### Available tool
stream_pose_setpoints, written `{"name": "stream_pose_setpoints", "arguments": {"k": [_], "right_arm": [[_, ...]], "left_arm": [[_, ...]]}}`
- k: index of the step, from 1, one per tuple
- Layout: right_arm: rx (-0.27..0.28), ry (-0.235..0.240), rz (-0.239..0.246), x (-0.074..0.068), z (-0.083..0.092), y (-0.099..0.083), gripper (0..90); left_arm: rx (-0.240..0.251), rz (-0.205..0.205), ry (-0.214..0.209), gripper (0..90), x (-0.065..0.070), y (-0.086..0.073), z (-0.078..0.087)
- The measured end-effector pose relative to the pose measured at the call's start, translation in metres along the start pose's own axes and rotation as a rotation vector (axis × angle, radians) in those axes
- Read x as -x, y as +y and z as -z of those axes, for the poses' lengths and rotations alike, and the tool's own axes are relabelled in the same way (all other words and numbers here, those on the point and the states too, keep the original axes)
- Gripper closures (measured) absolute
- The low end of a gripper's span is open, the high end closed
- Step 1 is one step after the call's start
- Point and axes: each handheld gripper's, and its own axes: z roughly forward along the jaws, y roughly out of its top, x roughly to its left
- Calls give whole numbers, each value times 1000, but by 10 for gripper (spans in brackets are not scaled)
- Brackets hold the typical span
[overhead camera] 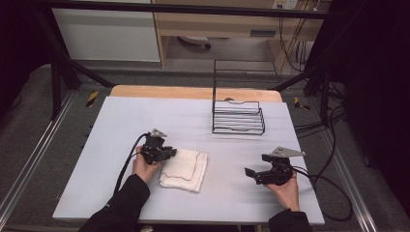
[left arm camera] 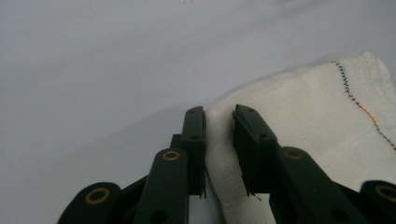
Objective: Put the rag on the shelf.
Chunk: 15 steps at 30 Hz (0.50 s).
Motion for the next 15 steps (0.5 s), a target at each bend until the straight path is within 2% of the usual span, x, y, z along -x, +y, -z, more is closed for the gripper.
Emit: {"name": "stream_pose_setpoints", "arguments": {"k": [5,15], "right_arm": [[-13,16,7,-13,-10,9,10],[-30,29,10,-38,-44,30,21]], "left_arm": [[2,-13,1,764,0,-1,0],[6,-36,14,770,3,-1,0]]}}
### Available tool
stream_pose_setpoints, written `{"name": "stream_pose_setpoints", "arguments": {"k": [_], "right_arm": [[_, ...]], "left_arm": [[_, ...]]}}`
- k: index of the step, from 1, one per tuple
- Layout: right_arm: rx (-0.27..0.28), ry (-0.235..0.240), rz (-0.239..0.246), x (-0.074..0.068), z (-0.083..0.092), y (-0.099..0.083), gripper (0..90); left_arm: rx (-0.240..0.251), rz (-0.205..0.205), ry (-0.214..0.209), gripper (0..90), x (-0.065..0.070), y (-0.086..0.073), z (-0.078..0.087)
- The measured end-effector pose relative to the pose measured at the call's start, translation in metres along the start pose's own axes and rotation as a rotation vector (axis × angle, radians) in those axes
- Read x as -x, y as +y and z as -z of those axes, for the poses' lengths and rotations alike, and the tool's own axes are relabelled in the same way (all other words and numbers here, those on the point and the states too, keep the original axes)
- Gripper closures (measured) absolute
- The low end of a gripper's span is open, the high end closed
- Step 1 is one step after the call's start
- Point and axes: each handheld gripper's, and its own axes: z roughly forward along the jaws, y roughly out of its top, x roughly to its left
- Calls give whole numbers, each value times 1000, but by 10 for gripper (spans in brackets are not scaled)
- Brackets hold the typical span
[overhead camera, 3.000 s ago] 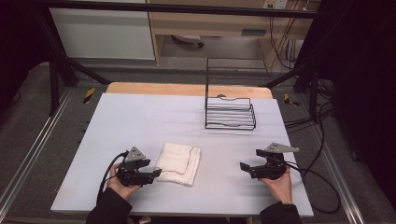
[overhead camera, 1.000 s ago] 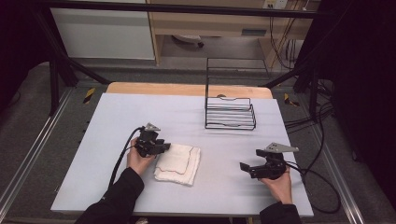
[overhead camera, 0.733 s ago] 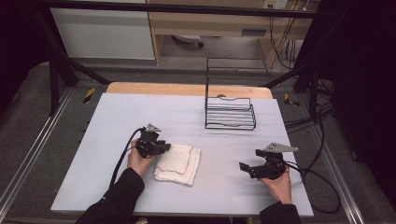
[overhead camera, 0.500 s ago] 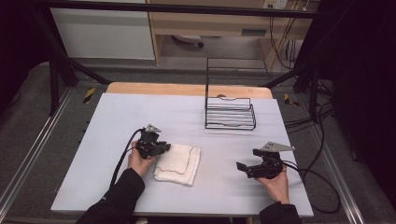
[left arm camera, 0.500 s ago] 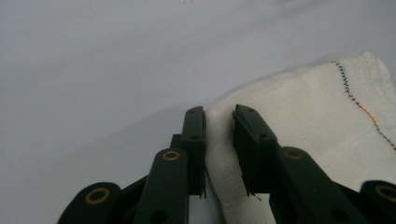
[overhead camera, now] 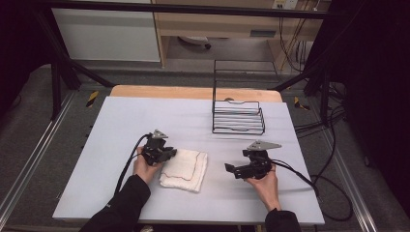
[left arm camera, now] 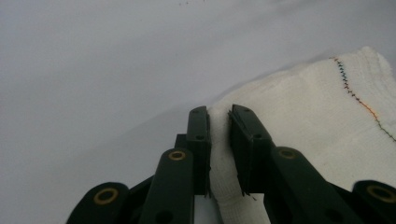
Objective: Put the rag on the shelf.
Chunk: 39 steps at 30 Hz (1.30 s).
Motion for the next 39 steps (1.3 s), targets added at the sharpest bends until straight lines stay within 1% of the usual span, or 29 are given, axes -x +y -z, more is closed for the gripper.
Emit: {"name": "stream_pose_setpoints", "arguments": {"k": [1,3,6,10,12,13,17,21,24,26,28,30,32,34,39], "right_arm": [[-1,3,-8,-2,-3,2,22],[-8,1,-4,-6,-10,6,24],[-8,0,-2,-10,-19,12,30],[-14,0,-7,-15,-31,17,40],[-20,-3,-2,-17,-37,20,46],[-20,0,-8,-18,-39,20,50],[-39,1,-6,-23,-52,24,61],[-54,-3,-5,-28,-64,28,87],[-63,-6,-12,-32,-72,30,149],[-77,-8,-5,-33,-77,31,189],[-81,-5,-3,-33,-81,31,249],[-77,5,-22,-33,-84,31,296],[-81,3,-33,-32,-86,31,336],[-89,1,-34,-32,-89,30,388],[-98,14,-31,-32,-92,27,493]], "left_arm": [[0,1,0,770,0,0,0],[0,0,3,769,1,0,0],[0,-17,13,770,2,0,0],[3,-13,6,773,1,0,0],[3,-6,4,774,1,0,0],[1,-3,5,775,2,0,0],[2,7,4,779,1,0,0],[2,7,1,779,1,0,0],[2,0,3,780,2,0,0],[1,-1,2,780,1,0,0],[2,-1,0,780,1,0,0],[1,-4,0,780,1,0,0],[4,-9,3,780,1,0,0],[2,-15,8,780,2,0,0],[3,-17,8,780,2,0,0]]}}
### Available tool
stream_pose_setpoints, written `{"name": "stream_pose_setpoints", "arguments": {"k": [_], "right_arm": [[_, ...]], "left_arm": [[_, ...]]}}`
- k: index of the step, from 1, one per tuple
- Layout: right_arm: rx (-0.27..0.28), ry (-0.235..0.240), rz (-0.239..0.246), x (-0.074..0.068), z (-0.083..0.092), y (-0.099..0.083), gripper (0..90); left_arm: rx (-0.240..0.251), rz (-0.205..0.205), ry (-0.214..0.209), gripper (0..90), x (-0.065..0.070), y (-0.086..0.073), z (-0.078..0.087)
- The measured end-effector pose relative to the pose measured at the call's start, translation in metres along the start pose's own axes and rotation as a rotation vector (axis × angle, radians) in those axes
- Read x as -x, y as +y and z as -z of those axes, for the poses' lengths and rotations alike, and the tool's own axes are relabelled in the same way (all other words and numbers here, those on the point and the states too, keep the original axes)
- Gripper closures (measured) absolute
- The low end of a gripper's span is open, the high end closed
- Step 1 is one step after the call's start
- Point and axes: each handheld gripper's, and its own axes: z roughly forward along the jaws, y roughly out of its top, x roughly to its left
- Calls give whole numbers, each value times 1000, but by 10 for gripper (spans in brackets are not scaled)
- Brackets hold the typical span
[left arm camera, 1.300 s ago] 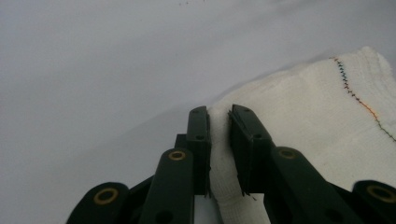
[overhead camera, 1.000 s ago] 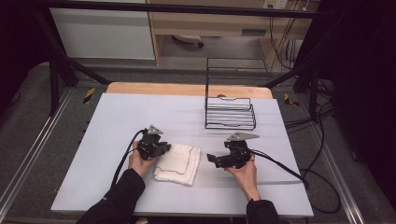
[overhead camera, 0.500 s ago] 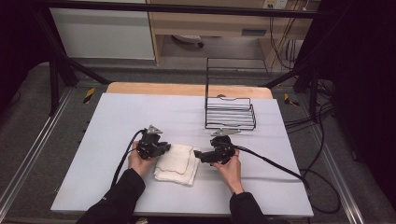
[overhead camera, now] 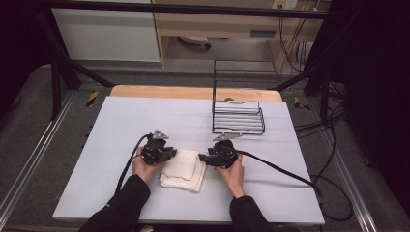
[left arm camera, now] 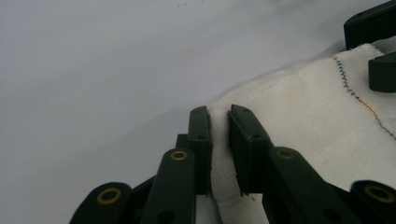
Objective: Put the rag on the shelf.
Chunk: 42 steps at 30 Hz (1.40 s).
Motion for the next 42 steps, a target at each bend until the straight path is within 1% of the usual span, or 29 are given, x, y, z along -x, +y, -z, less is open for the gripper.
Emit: {"name": "stream_pose_setpoints", "arguments": {"k": [3,4,7,9,14,20,22,32,34,38,42], "right_arm": [[-11,2,5,-1,-2,0,541],[-19,-1,18,-2,-3,0,558],[-37,-7,36,-6,-6,1,595],[-45,-8,35,-8,-7,2,620],[-49,-4,4,-9,-7,2,651],[-54,16,-34,-9,-8,1,741],[-55,21,-39,-9,-8,1,762],[-51,22,-48,-10,-7,2,802],[-47,21,-54,-10,-6,2,805],[-30,20,-50,-11,-4,3,809],[3,43,-55,-14,3,6,810]], "left_arm": [[0,0,-1,780,0,0,0],[0,0,-1,780,0,0,0],[1,-2,-1,780,0,0,0],[1,-1,-2,780,0,0,0],[0,-4,4,779,1,0,0],[5,-3,2,776,1,-1,0],[5,-4,3,776,1,-1,0],[6,8,2,801,0,-1,1],[10,25,-5,807,-1,-1,1],[18,55,-10,815,-3,-1,3],[46,63,-8,819,-3,-1,10]]}}
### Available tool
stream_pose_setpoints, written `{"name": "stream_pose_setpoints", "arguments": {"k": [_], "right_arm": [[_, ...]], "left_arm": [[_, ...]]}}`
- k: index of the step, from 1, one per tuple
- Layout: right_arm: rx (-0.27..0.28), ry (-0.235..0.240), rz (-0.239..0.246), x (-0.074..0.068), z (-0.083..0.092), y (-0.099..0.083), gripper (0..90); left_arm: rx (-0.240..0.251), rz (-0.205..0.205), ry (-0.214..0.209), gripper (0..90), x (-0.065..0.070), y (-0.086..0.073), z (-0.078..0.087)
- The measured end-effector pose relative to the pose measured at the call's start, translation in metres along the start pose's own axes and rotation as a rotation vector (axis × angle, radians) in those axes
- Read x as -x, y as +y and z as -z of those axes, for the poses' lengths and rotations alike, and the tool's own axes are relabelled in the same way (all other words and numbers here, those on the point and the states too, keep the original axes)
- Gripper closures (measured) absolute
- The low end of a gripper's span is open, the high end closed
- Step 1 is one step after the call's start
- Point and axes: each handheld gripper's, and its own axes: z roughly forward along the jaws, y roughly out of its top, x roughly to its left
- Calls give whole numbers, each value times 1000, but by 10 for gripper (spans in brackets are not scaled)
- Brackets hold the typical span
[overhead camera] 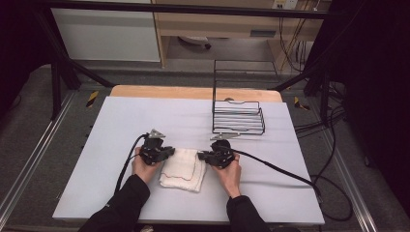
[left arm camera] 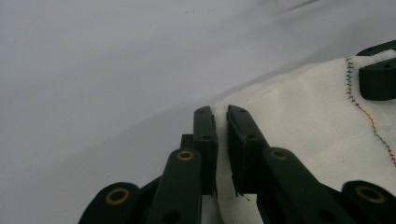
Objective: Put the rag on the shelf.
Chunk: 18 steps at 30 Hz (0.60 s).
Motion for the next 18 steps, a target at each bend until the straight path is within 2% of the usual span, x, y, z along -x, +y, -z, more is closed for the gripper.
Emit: {"name": "stream_pose_setpoints", "arguments": {"k": [8,18], "right_arm": [[53,26,29,-7,15,3,810],[114,44,68,-14,31,5,810]], "left_arm": [[51,-2,-17,819,5,3,14],[119,-27,-26,818,13,6,37]]}}
